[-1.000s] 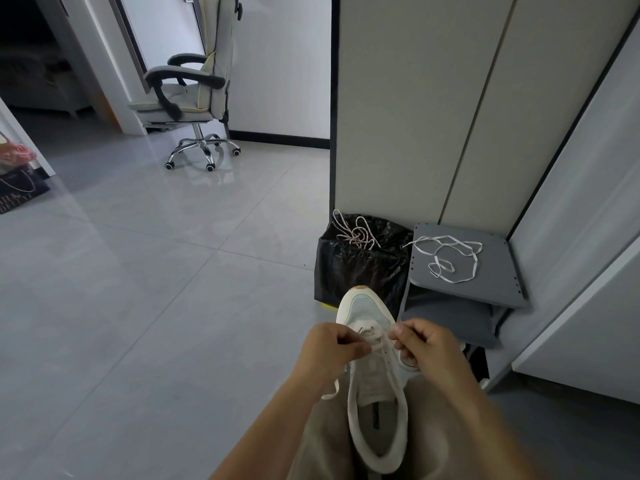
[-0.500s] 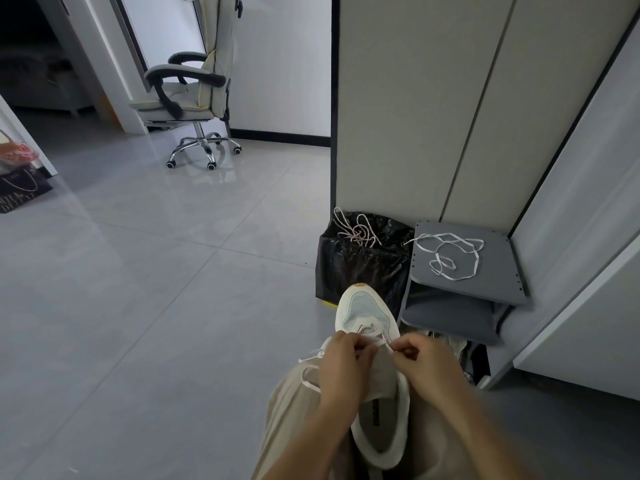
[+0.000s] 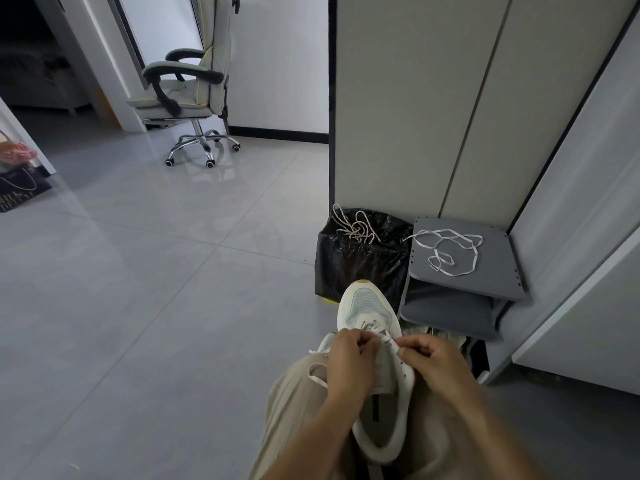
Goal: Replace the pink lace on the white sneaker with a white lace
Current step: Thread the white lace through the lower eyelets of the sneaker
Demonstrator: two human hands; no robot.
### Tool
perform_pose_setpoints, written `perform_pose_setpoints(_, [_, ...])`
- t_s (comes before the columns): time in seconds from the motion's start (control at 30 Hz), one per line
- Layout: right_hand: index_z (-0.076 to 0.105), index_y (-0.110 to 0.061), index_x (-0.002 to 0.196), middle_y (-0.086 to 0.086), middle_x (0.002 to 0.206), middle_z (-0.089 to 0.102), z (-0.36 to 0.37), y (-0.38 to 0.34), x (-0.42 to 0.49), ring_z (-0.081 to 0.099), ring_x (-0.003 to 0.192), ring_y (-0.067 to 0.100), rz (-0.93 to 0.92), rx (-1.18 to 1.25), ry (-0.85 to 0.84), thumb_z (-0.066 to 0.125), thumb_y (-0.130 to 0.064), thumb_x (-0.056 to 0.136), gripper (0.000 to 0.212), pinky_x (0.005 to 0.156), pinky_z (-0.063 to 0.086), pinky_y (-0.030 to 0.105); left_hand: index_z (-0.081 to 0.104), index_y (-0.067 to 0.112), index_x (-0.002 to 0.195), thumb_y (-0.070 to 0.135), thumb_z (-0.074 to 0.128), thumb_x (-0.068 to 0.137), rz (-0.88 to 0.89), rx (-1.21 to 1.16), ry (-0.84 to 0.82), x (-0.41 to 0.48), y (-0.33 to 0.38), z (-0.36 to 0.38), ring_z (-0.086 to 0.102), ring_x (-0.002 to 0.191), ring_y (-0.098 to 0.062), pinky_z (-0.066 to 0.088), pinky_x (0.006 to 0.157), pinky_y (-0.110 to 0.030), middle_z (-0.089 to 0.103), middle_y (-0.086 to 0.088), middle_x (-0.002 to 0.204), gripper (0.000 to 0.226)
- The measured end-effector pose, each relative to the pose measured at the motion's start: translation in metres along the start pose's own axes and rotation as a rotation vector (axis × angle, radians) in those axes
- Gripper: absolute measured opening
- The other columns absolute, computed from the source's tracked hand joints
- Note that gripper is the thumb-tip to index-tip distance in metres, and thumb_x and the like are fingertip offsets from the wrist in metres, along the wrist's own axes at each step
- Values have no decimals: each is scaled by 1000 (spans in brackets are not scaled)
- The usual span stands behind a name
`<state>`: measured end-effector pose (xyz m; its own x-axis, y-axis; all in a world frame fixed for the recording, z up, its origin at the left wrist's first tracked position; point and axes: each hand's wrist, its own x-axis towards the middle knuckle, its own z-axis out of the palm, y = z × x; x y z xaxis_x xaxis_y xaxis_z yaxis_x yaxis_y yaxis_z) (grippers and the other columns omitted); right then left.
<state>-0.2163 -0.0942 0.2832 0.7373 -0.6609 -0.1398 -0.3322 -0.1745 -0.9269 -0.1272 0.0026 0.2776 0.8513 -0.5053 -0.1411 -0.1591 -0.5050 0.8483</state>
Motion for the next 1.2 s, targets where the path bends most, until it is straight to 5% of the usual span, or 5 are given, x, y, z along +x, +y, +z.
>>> perform_pose_setpoints(0.57, [63, 2, 87, 6, 70, 64, 4, 10, 10, 61, 52, 6, 67, 18, -14, 57, -8, 90, 12, 46, 43, 8, 64, 11, 106, 20, 46, 97, 244, 182, -79, 5, 10, -3, 45, 85, -4, 34, 78, -11, 56, 1, 111, 22])
perform_pose_setpoints(0.77, [58, 1, 85, 10, 68, 62, -77, 46, 24, 61, 52, 9, 308, 345, 321, 50, -2, 91, 11, 45, 46, 8, 57, 30, 96, 9, 50, 94, 218, -231, 271, 14, -23, -46, 55, 91, 1, 39, 80, -9, 56, 18, 96, 23])
perform_pose_setpoints(0.9, [47, 15, 120, 36, 120, 50, -151, 150, 52, 56, 101, 34, 553, 215, 413, 72, 3, 74, 54, 88, 42, 29, 52, 29, 96, 2, 39, 96, 100, -205, 90, 14, -48, -60, 58, 93, -5, 42, 77, -6, 63, 13, 93, 30])
perform_pose_setpoints(1.03, [61, 7, 89, 19, 73, 55, -116, 75, 24, 49, 67, 27, 429, -100, 653, 53, -6, 87, 15, 64, 39, 39, 58, 24, 105, -1, 42, 91, 172, 54, -141, 10, -52, -46, 57, 94, -2, 42, 96, -25, 61, 18, 95, 33])
perform_pose_setpoints(1.2, [62, -22, 94, -12, 97, 57, -21, 11, 8, 59, 82, 5, -59, -245, -79, 60, -15, 88, 10, 74, 46, 19, 51, 41, 86, 25, 61, 79, 140, 119, -251, 12, -52, -46, 60, 87, -6, 42, 97, -36, 62, 17, 87, 20])
